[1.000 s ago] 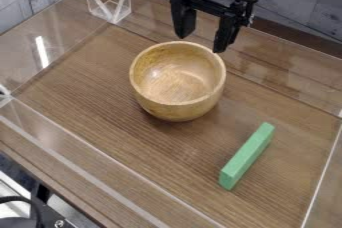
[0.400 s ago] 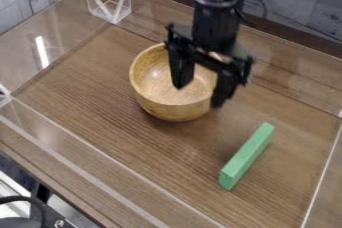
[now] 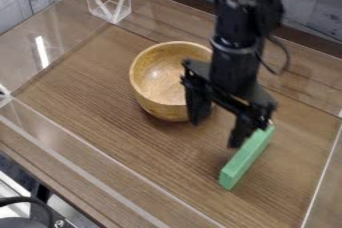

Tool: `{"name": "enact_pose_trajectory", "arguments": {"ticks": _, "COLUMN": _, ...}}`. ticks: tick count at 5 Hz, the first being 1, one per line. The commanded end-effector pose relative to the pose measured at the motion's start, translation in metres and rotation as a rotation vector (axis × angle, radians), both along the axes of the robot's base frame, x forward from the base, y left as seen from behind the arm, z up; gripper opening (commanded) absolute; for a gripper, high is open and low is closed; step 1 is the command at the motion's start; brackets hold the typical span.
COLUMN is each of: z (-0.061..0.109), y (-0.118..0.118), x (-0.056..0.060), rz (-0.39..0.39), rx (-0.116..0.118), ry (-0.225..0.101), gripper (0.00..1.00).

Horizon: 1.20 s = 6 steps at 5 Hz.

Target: Put green stick into wooden bowl

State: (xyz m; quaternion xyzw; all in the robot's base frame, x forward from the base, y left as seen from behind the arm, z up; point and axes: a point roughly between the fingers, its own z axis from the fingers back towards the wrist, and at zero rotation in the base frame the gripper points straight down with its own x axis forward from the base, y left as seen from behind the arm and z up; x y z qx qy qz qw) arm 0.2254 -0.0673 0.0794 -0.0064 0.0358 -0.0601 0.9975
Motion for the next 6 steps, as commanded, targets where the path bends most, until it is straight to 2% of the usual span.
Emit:
{"name": "enact_pose_trajectory", "arguments": {"ticks": 1, "z": -0.003, "y": -0.011, "x": 0.004, "rz": 0.003, "rx": -0.013, "ry": -0.061, "gripper": 1.00}}
{"name": "enact_pose_trajectory", "arguments": {"ticks": 3, "z": -0.026, "y": -0.025, "x": 0.011, "rz": -0.001, "rx": -0.017, "ry": -0.107, "gripper": 1.00}}
{"name": "enact_pose_trajectory", "arguments": {"ticks": 6, "z": -0.048, "y": -0.030, "x": 0.024, "rz": -0.006, "rx": -0.023, "ry": -0.170, "gripper": 1.00}}
